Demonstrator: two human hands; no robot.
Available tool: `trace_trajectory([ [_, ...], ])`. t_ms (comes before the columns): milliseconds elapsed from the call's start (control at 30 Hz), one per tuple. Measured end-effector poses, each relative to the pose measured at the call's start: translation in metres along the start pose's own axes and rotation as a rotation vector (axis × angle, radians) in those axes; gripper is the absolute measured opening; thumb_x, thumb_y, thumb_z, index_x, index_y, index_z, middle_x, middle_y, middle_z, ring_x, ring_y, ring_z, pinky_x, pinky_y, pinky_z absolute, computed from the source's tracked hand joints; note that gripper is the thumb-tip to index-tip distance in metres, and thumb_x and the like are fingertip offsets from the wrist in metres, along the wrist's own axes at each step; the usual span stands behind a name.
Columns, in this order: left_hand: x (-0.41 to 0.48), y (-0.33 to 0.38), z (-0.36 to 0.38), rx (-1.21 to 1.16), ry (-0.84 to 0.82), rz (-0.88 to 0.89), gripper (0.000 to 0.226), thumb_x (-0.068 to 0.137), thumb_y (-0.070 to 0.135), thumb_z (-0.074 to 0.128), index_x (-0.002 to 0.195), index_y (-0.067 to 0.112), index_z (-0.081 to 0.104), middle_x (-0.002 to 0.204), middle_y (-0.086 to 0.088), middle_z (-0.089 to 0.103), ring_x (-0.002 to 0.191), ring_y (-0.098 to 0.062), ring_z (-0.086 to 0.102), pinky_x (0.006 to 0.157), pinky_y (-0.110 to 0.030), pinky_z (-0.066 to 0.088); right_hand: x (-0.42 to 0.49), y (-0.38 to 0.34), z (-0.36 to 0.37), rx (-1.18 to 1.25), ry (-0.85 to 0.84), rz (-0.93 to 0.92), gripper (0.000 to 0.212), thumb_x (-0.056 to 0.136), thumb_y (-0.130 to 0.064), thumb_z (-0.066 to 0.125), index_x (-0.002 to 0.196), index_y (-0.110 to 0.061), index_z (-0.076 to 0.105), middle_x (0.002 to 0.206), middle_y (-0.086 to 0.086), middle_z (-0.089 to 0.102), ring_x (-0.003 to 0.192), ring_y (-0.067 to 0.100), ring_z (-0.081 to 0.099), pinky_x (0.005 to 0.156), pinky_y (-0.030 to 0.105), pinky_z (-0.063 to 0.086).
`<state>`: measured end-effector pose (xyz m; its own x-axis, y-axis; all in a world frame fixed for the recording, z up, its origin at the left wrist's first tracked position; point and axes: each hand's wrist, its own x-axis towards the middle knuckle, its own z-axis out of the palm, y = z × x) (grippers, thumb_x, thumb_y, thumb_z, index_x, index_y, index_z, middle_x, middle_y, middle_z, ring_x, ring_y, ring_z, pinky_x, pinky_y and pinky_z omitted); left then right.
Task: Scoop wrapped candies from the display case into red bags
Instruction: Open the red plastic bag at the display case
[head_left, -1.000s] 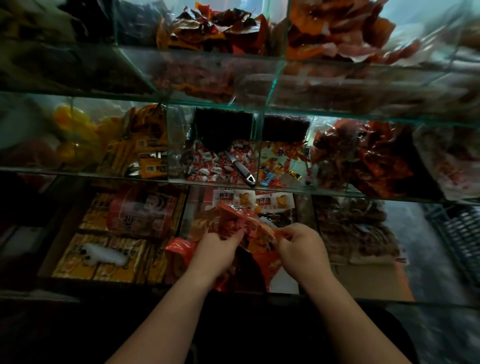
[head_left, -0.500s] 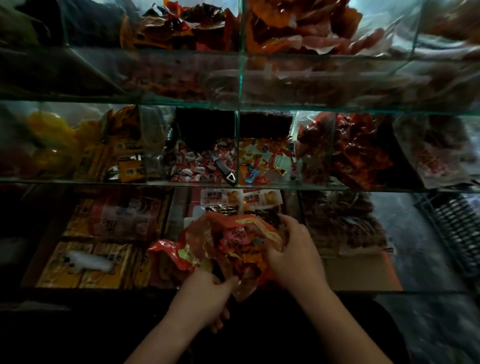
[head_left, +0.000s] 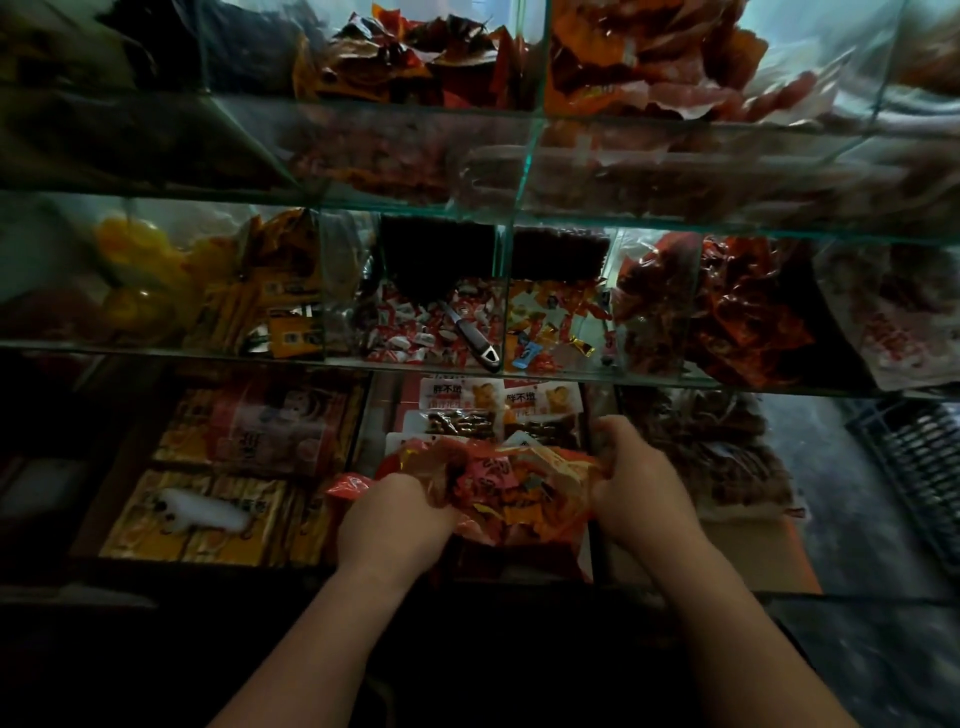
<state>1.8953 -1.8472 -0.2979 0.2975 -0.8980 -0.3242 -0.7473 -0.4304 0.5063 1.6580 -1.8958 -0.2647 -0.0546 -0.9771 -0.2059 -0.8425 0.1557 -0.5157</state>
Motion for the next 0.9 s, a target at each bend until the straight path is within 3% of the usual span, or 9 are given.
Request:
trace_trajectory([
  [100,-0.010,-0.007,0.004,-0.016,-0.002,0.045,0.032,0.077,0.049,0.071,0.057,0.025,0.067,0.055,0.007,0.062,0.055,-0.013,0.061,0.052,-0.027,0.047,0.003,0.011,-0.007,0.034,0.021,0.012,0.054,0.089,-0.021,0.070,0.137,-0.034,0.049,0.086,-0.020,0.059,0.072,0.002,0.056,0.058,0.024,0.048],
  [167,-0.022,-0.009,0.010,-0.014,0.035,0.092,0.026,0.074,0.048,0.067,0.057,0.028,0.066,0.053,0.010,0.061,0.050,-0.007,0.058,0.047,-0.025,0.043,-0.002,0.008,-0.005,0.006,-0.016,-0.017,0.052,0.091,-0.024,0.068,0.136,-0.039,0.048,0.081,-0.021,0.055,0.072,0.001,0.058,0.056,0.025,0.051],
  [300,-0.036,-0.007,0.014,0.029,0.010,0.112,0.027,0.078,0.047,0.063,0.061,0.025,0.065,0.059,0.012,0.063,0.052,-0.004,0.058,0.049,-0.027,0.049,-0.011,-0.008,-0.007,-0.073,-0.027,-0.057,0.040,0.093,-0.033,0.062,0.129,-0.041,0.048,0.092,-0.013,0.065,0.080,0.014,0.066,0.066,0.041,0.061],
  [433,-0.030,-0.003,-0.002,-0.064,0.109,0.110,0.038,0.082,0.051,0.069,0.058,0.024,0.058,0.065,0.022,0.063,0.056,-0.003,0.059,0.046,-0.027,0.039,-0.017,-0.037,-0.003,-0.067,0.089,-0.202,0.050,0.086,-0.061,0.067,0.129,-0.039,0.051,0.093,-0.019,0.059,0.086,0.008,0.063,0.064,0.028,0.056],
  [533,-0.021,0.009,-0.024,-0.177,0.244,0.150,0.039,0.085,0.048,0.073,0.060,0.024,0.056,0.069,0.027,0.062,0.060,0.002,0.059,0.041,-0.019,0.033,-0.012,-0.071,0.004,0.003,0.227,-0.379,0.060,0.085,-0.063,0.066,0.137,-0.037,0.049,0.112,-0.013,0.061,0.104,0.011,0.060,0.080,0.033,0.058],
  [633,-0.005,0.021,-0.048,-0.329,0.274,0.185,0.036,0.089,0.040,0.073,0.063,0.022,0.057,0.064,0.018,0.062,0.055,-0.005,0.058,0.046,-0.026,0.039,0.005,-0.107,0.009,0.041,0.276,-0.476,0.057,0.090,-0.056,0.065,0.140,-0.033,0.051,0.129,-0.003,0.060,0.121,0.018,0.056,0.094,0.039,0.056],
  [733,0.009,0.027,-0.065,-0.393,0.276,0.214,0.034,0.092,0.040,0.072,0.066,0.021,0.058,0.061,0.008,0.059,0.055,-0.007,0.056,0.050,-0.030,0.043,0.032,-0.139,0.013,0.054,0.226,-0.551,0.053,0.095,-0.045,0.065,0.144,-0.029,0.053,0.140,0.000,0.058,0.127,0.023,0.058,0.096,0.036,0.051],
  [800,0.020,0.028,-0.072,-0.426,0.290,0.224,0.035,0.093,0.039,0.071,0.067,0.018,0.059,0.058,0.003,0.055,0.054,-0.007,0.054,0.051,-0.030,0.042,0.056,-0.156,0.015,-0.026,0.120,-0.468,0.064,0.097,-0.044,0.063,0.154,-0.030,0.038,0.145,0.005,0.056,0.125,0.029,0.060,0.091,0.039,0.053],
  [900,0.037,0.028,-0.083,-0.460,0.337,0.232,0.031,0.094,0.037,0.070,0.069,0.020,0.061,0.061,0.001,0.058,0.057,-0.005,0.056,0.047,-0.018,0.040,0.083,-0.169,0.021,-0.342,0.013,-0.270,0.076,0.097,-0.029,0.063,0.159,-0.029,0.019,0.133,0.013,0.063,0.110,0.035,0.066,0.068,0.041,0.050],
])
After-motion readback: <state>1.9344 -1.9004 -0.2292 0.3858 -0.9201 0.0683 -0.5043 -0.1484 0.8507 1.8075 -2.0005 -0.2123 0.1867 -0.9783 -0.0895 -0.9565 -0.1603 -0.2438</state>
